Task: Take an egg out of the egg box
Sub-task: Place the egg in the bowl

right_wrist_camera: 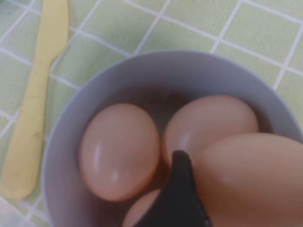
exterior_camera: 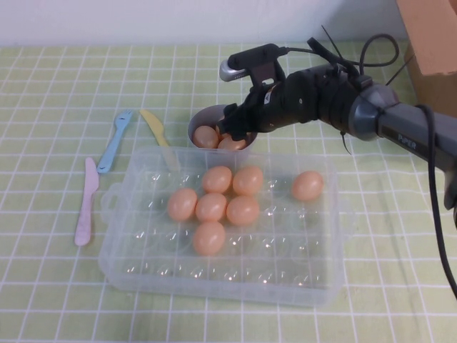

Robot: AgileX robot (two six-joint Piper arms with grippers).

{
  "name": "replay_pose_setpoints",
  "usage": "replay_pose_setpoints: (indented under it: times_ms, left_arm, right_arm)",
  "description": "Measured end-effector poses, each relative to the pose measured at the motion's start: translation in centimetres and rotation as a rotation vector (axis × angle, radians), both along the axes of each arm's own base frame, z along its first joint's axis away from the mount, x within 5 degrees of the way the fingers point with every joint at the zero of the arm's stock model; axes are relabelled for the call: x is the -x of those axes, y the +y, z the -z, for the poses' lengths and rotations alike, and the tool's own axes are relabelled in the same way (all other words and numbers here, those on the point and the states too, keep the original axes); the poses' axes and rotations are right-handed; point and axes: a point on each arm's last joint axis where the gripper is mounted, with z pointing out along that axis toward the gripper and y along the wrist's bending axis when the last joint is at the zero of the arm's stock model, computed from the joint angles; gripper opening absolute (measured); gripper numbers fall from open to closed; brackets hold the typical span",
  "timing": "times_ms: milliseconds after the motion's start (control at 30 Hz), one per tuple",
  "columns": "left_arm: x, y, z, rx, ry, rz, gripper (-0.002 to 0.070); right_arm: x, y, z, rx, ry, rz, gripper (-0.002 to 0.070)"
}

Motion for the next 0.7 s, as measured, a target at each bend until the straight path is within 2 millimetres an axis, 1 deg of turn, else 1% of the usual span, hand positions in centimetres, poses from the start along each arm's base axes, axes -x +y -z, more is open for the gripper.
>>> replay_pose_setpoints:
  times_ms: [100,200,400,500,600,633,700]
  left_arm:
    - [0.0,0.0,0.0,0.000,0.000,0.000,-0.0005]
    - [0.0,0.0,0.0,0.000,0.000,0.000,-0.0004]
    - [0.0,0.0,0.0,0.000,0.000,0.000,-0.0005]
    - [0.0,0.0,0.0,0.000,0.000,0.000,-0.0004]
    - [0.0,0.0,0.0,0.000,0.000,0.000,-0.0005]
    - [0.0,0.0,0.0,0.000,0.000,0.000,-0.0005]
    - [0.0,0.0,0.0,0.000,0.000,0.000,-0.0005]
  right_arm:
    - [0.1,0.0,-0.2,0.007,0.014,-0.003,0.0532]
    - [0.1,0.0,-0.9,0.015,0.029,-0.008,0.0542]
    - [0.4,-0.1,-3.2,0.043,0.081,-0.023,0.0559]
    - [1.3,-0.5,-4.8,0.064,0.118,-0.031,0.0560]
    - [2.9,-0.9,-7.1,0.089,0.158,-0.052,0.0548]
    - [3.9,-0.9,-8.2,0.101,0.177,-0.066,0.0531]
    - [5.2,-1.0,-9.6,0.118,0.205,-0.084,0.0473]
